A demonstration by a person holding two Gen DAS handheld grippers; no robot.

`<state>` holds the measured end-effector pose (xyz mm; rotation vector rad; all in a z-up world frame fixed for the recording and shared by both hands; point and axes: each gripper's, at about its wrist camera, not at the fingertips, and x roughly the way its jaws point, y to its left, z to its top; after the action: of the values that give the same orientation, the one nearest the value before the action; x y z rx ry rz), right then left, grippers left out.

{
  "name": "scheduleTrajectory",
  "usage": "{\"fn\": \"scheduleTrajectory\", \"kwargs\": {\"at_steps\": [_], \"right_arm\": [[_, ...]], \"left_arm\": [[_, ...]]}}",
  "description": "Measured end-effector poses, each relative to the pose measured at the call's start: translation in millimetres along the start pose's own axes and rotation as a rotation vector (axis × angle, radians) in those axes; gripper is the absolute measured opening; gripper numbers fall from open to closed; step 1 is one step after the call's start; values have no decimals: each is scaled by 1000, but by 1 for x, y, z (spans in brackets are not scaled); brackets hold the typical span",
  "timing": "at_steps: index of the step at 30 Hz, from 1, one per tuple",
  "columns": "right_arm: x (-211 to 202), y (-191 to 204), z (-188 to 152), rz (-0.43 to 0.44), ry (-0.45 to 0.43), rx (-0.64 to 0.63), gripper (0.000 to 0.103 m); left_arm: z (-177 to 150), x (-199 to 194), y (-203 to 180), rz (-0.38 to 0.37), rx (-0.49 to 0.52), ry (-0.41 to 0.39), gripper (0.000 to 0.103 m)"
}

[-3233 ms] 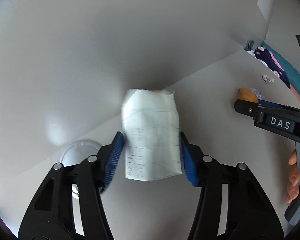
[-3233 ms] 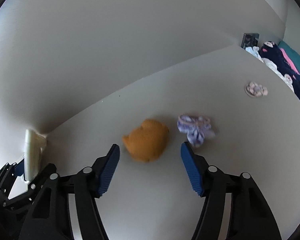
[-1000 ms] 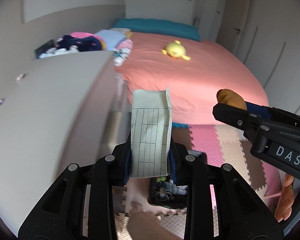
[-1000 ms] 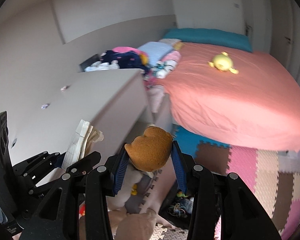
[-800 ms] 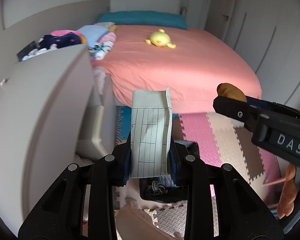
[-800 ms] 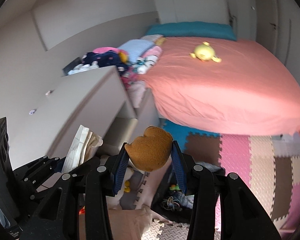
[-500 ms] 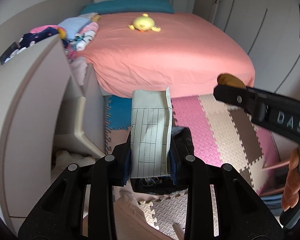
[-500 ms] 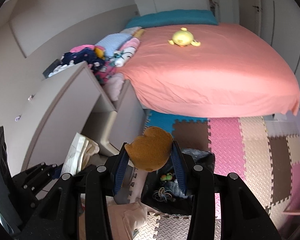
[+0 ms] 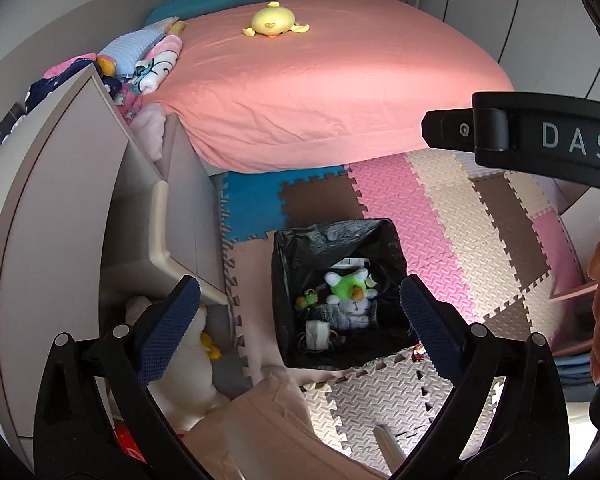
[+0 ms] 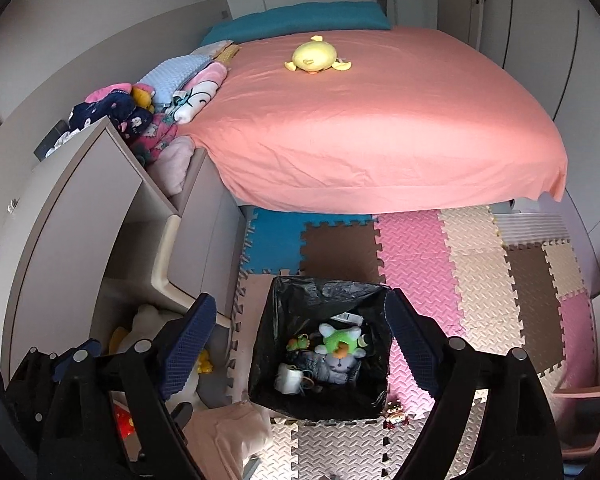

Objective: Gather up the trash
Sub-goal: 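Carry the paper and brown plush over the black bin and open both tools, then move both open tools back up to the desk toward the hair ties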

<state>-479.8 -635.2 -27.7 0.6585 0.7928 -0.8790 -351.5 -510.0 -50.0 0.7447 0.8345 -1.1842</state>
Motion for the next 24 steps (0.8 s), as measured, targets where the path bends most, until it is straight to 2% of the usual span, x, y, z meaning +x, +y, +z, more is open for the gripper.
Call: {"fn": "scheduleTrajectory", "kwargs": {"at_steps": [11,18,24], "right_arm": [[-3,21,4,21,-5,-22,87],[-13,58,17,61,-31,-77,87],[-24,99,28,106,-55,-131,86]], "left_arm": [[0,-9,18,-7,-54,-20,97],[2,-24,45,4,-108,-54,97],[6,-51,86,25,-177,-108,97]]}}
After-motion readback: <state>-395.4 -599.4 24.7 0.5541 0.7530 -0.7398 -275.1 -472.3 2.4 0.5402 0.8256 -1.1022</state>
